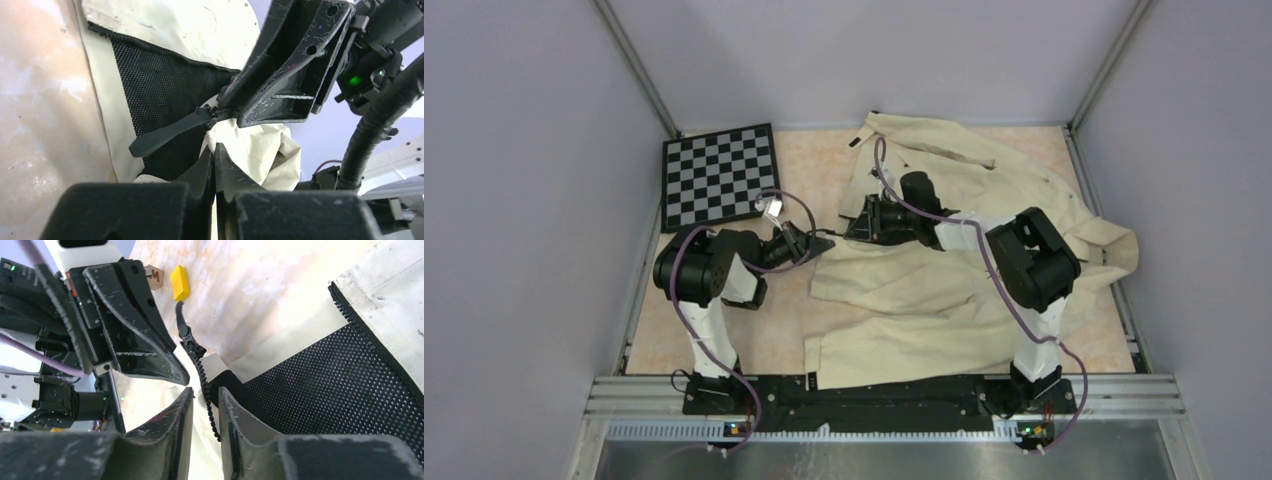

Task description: Zip up the jacket

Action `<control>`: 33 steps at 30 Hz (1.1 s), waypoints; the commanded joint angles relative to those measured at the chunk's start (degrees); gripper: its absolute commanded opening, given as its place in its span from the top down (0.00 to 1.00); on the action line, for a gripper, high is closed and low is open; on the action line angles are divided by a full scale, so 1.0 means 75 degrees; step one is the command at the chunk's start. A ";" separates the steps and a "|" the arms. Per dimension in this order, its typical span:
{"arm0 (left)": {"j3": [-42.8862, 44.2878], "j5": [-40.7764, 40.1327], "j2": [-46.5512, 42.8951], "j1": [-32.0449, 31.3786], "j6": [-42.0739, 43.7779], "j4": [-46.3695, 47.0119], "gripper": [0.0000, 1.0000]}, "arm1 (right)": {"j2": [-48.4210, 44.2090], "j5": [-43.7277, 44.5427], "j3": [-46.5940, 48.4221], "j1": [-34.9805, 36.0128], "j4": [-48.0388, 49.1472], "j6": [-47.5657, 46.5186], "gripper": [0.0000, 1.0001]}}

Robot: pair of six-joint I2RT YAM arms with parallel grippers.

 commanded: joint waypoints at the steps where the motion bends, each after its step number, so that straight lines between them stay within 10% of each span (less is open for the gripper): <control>1: -0.0020 0.0409 -0.0551 0.0035 0.0870 -0.0097 1.00 | -0.0407 -0.0019 0.0566 0.0027 -0.0209 -0.0142 0.69; 6: -0.0104 0.0674 -0.0504 0.0041 0.0823 0.0415 1.00 | -0.0260 -0.0199 0.0717 0.0027 -0.0228 -0.0189 0.54; 33: -0.0211 0.0869 -0.0689 0.0030 0.0666 0.0874 1.00 | 0.0174 -0.1524 0.0424 0.0020 0.0513 -0.0042 0.56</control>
